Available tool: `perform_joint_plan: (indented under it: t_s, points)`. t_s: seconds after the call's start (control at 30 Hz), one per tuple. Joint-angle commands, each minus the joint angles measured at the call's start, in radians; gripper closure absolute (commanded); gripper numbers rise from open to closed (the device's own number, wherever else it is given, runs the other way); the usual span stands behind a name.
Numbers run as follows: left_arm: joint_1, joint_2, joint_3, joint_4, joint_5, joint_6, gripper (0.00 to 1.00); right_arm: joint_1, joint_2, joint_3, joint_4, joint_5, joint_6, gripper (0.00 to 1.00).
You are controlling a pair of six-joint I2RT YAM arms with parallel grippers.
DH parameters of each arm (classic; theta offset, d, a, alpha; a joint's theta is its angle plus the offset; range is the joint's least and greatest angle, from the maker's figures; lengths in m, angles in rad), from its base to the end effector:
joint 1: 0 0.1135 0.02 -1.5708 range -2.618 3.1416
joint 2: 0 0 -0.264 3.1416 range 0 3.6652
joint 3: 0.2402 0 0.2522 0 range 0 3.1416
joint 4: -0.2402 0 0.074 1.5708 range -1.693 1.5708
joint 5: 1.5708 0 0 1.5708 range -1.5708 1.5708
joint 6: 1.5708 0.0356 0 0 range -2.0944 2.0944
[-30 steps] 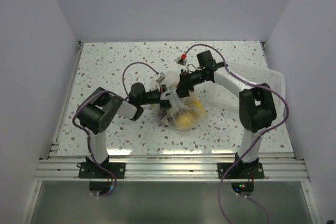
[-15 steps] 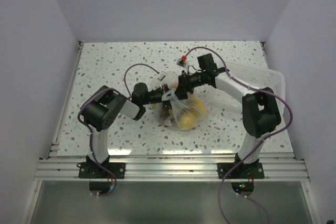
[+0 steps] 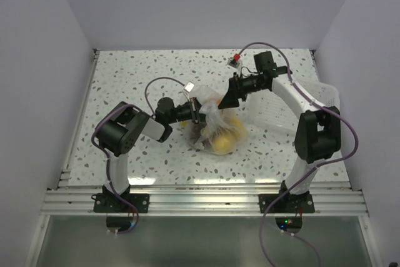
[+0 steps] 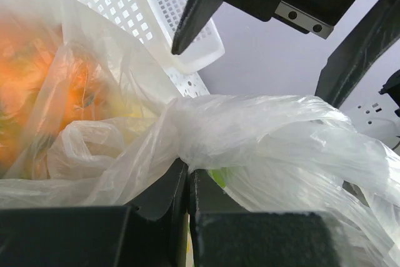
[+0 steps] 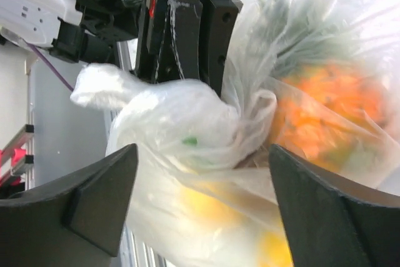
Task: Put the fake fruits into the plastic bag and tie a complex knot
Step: Tie the plastic bag at the center of the board.
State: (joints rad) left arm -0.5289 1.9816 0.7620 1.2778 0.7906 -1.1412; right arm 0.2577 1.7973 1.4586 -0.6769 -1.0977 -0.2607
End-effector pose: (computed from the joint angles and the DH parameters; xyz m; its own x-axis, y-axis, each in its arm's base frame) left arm 0.3023 -0.2060 0.1519 -0.8587 -0.2388 -0.4534 0.4486 0.0771 -0.8904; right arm 0.3573 0.1269 0.2693 -0.6471 -0.2920 -0.7043 -0.7624 0.2544 0.5950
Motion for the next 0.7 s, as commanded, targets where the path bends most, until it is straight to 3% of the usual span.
perform_joint_plan:
  t_s: [0.0,0.13,0.2,0.27,0.37,0.47,0.67]
  points:
    - [0.006,-0.033,0.029,0.594,-0.03,-0.028,1.0,-0.015,-0.004,0.04,-0.213,-0.06,-0.156,0.15]
    - [0.003,-0.02,0.057,0.592,-0.033,-0.048,1.0,-0.011,-0.009,-0.024,-0.142,-0.089,-0.112,0.59]
    - [-0.005,-0.017,0.066,0.595,-0.03,-0.052,1.0,-0.005,-0.012,-0.052,-0.075,-0.091,-0.085,0.66]
    - [-0.006,-0.009,0.076,0.594,-0.037,-0.061,1.0,0.015,-0.024,-0.079,0.008,-0.09,-0.017,0.63]
    - [-0.008,-0.004,0.089,0.591,-0.051,-0.074,1.0,0.044,-0.033,-0.112,0.08,-0.087,0.038,0.26]
    - [-0.008,-0.007,0.095,0.583,-0.056,-0.072,1.0,0.058,-0.039,-0.135,0.17,-0.088,0.109,0.21]
    - [-0.008,-0.027,0.03,0.595,-0.019,-0.058,1.0,0.069,-0.035,-0.145,0.399,-0.028,0.296,0.33]
